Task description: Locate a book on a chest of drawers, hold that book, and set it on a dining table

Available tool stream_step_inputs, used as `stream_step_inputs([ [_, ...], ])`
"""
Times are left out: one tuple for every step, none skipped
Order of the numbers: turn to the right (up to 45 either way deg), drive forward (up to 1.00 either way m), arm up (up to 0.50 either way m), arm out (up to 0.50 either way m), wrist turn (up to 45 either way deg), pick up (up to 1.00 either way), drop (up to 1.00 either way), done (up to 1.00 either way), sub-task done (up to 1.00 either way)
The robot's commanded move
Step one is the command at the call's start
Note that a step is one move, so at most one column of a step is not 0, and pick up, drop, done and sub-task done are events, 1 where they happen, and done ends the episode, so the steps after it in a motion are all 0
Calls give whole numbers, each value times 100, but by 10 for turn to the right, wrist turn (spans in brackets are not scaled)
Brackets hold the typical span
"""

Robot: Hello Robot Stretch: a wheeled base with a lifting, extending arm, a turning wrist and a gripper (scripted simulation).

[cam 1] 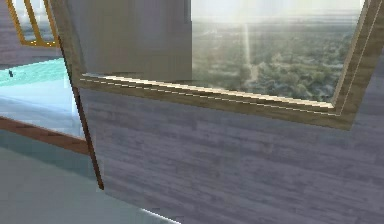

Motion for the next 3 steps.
stream_step_inputs([
  [0,0,0,0,450,0,0,0,0],
  [0,0,0,0,450,0,0,0,0],
  [0,0,0,0,450,0,0,0,0],
])
